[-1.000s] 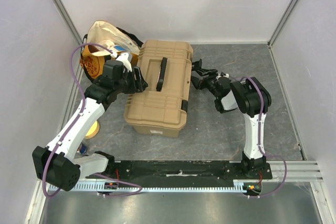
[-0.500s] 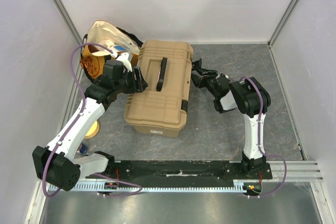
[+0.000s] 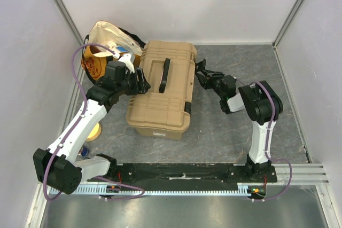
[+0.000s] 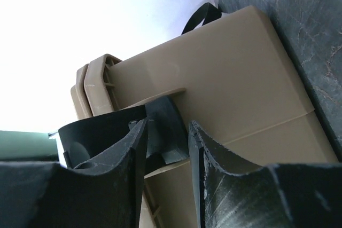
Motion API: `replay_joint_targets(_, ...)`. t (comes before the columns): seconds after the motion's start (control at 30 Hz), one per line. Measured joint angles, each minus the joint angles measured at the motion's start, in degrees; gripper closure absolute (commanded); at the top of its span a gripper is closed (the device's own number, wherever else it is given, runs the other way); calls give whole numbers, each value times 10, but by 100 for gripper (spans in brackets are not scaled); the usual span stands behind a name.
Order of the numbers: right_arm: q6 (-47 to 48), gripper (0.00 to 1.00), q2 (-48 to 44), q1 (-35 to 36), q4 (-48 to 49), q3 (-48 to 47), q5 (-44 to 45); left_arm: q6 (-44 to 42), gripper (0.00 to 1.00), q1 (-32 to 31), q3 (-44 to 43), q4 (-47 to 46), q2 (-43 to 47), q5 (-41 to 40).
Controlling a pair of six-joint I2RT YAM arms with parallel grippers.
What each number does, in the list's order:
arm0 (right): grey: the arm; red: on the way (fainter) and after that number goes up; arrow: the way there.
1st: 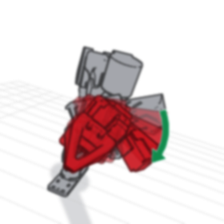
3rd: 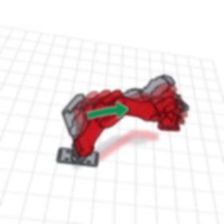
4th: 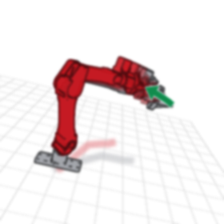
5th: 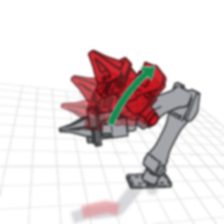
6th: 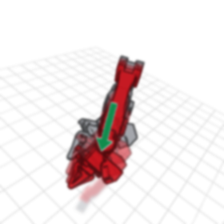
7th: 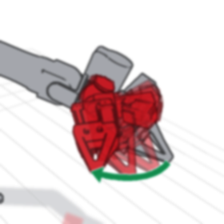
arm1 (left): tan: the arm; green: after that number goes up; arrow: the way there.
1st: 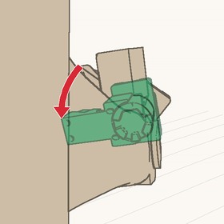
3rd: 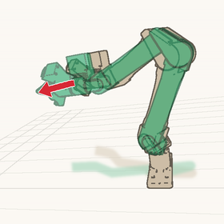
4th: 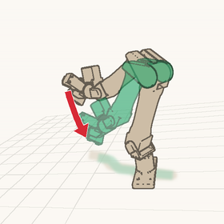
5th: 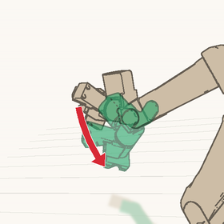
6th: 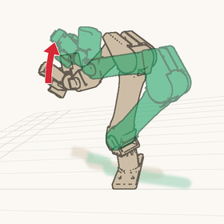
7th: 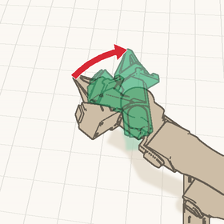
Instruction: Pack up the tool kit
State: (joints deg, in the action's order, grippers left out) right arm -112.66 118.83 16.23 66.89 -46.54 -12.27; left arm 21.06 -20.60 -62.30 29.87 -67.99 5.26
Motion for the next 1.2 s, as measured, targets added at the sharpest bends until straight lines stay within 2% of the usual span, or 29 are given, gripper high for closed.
replay_joint_targets(0.27,69,59,-64,-12,-65,11,3,-2,32,0,0,0,0,-4)
replay_joint_targets(0.47,85,58,-97,-11,-48,5,-11,-8,32,0,-1,0,-2,-7)
replay_joint_targets(0.53,89,54,-99,-11,-51,4,-12,-9,32,0,-2,0,-3,-7)
replay_joint_targets(0.67,106,37,-102,-11,-71,-7,-17,-11,32,0,-3,0,-5,-7)
replay_joint_targets(0.77,135,27,-113,-9,-116,-27,-32,-13,32,0,-4,0,-7,-7)
replay_joint_targets(0.9,190,26,-124,2,-192,-66,-44,-16,32,0,-5,0,-7,-7)
replay_joint_targets(1.2,220,25,-124,2,-239,-89,-51,-17,32,0,-5,-1,-9,-7)
